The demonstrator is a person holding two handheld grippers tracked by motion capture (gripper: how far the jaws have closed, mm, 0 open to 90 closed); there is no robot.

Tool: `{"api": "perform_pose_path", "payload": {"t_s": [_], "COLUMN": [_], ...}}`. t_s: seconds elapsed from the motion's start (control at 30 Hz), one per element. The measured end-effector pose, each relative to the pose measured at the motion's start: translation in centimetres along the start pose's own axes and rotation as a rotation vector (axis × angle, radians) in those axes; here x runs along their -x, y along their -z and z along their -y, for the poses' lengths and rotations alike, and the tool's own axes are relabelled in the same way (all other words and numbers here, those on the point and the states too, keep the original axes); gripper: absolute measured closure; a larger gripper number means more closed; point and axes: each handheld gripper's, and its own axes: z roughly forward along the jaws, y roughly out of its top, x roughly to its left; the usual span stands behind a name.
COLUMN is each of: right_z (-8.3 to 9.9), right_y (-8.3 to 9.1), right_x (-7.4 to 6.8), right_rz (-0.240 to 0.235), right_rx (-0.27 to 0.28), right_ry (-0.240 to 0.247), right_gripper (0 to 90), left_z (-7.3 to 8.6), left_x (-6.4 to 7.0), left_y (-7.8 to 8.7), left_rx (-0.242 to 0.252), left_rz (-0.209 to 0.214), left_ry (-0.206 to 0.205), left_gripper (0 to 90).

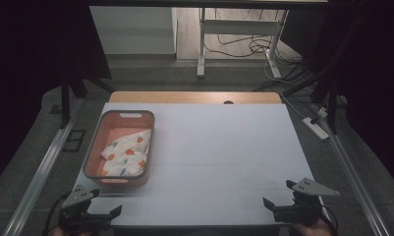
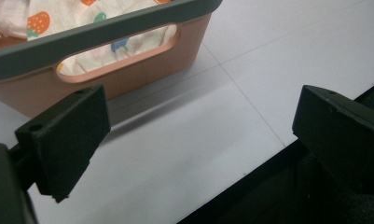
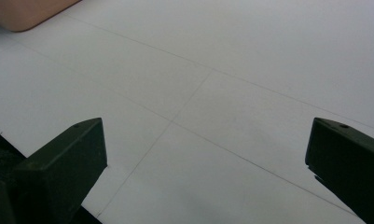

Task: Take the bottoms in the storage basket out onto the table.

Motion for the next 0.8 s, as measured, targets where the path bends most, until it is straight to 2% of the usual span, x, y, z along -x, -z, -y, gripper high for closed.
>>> {"api": "perform_pose_path", "payload": {"t_s": [0.13, 0.3, 0.8], "right_z": [0.00, 0.01, -0.12], "right_y": [-0.03, -0.06, -0.48], "right_x": [0.08, 0.19, -0.06], "right_rz": [-0.030, -0.044, -0.038], "right_rx": [-0.002, -0.004, -0.043], "right_ry": [0.001, -0.006, 0.018], "right_gripper": [0.2, 0.8, 0.7], "left_z": [0.03, -0.01, -0.07], "left_x": [-0.31, -0.30, -0.21], "left_y": [0.01, -0.05, -0.10], "left_rx": [0.002, -0.007, -0.019], "left_rz": [0.026, 0.023, 0.004], "left_ry": [0.018, 0.019, 0.021], "left_gripper": [3.9, 3.8, 1.0]}}
